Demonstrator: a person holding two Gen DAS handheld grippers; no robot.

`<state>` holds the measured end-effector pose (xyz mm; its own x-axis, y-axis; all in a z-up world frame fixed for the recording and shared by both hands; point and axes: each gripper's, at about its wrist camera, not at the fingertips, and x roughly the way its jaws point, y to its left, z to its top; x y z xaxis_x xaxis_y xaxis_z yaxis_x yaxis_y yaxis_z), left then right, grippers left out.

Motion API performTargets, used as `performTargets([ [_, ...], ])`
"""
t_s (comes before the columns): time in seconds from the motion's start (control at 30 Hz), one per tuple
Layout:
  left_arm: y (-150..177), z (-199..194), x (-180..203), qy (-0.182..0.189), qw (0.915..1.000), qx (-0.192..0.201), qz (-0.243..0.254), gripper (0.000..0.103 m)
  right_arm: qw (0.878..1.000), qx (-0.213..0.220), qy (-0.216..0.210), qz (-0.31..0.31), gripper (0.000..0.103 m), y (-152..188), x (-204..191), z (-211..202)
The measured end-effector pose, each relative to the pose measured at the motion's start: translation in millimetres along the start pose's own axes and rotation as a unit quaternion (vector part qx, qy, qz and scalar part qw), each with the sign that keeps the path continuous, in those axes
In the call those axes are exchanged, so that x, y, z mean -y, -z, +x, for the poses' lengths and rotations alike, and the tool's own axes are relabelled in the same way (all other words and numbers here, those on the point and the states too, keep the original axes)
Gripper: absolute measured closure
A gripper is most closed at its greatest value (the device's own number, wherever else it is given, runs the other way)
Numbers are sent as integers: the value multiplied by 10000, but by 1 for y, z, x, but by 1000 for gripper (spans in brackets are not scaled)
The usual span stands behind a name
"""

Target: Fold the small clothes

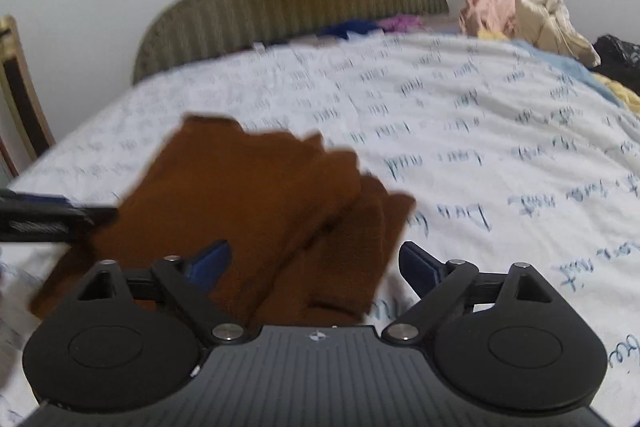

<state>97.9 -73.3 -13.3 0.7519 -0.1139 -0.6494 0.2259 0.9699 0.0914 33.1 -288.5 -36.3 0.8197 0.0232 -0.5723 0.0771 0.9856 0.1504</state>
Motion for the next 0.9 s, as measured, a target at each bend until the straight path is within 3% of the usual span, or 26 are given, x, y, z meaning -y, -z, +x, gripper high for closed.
performTargets([
  [0.1,4,-4,-3,5,9999,4,-106,27,9991,-23,-11,426,8,2,9,-3],
  [0.2,8,-8,-5,-14,9998,26,-175,27,9995,113,237,194,1,3,-2,-15],
  [0.3,12,-13,-4,-49,9998,69,-196,27,9992,216,337,-2,1,4,-10,-26],
  [0.63,25,-31,-6,-19,9997,63,-234,27,9996,248,106,-40,0,18,-20,-47],
  [0.73,28,-37,-7,55,9995,36,-297,27,9983,156,421,-368,1,23,-23,-38],
  [0.9,33,-46,-7,142,9995,13,-294,27,9991,140,401,34,1,27,-10,-33],
])
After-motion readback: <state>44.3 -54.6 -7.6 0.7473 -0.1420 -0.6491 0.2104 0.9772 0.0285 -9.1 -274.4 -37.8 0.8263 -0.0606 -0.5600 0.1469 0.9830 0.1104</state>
